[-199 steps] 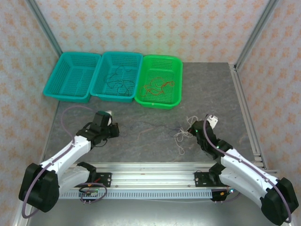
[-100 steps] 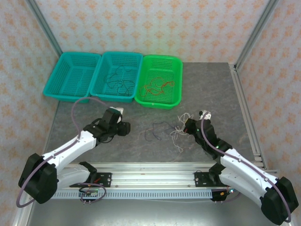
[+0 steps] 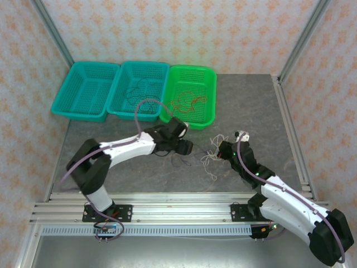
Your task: Untangle the cables
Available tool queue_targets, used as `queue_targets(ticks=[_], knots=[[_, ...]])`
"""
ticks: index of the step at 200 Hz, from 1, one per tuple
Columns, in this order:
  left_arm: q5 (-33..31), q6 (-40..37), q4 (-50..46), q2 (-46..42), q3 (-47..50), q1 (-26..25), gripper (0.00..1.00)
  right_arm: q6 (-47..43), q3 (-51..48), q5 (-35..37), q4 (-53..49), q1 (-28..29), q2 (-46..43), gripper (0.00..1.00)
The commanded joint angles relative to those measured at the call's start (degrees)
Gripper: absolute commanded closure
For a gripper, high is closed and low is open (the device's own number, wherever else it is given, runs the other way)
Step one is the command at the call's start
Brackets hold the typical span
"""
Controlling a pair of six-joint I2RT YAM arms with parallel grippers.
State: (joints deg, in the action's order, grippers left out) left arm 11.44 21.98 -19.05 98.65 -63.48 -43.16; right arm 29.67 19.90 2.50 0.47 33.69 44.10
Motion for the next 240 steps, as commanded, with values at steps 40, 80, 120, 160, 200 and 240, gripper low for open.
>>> queue_targets(ticks=[40,80,120,160,200,240], knots=[[-7.6,1.6,-7.2,7.1,-4.5,-0.4,0.48,-0.2,0.6,0.6,-1.4,-0.2,-1.6,1.00],[-4.7,2.2,-4.6,4.4,-2.0,-0.3,1.00,2.4,0.7,5.8,-4.7,-0.1,-2.0,1.00],[-12.4,4.5,-7.8,-12.5,4.8,5.2,1.00,15.2,1.8,24.0,-23.1,-2.3,-4.9,1.00],[-10.1,2.6,-12.9,-26.2,9.6,19.0,1.00,18.1,1.2,21.4,-30.0,-15.2,-7.3,1.00],[-11.0,0.4,-16.9,-29.7,8.9,23.8,1.00,20.6,0.0,15.3,-29.6,-24.8,-7.0,1.00],[-4.2,1.9,-13.2,-29.6,10.1,23.8,1.00,9.1,-1.8,-2.7,-17.1,-24.7,-2.8,0.93]])
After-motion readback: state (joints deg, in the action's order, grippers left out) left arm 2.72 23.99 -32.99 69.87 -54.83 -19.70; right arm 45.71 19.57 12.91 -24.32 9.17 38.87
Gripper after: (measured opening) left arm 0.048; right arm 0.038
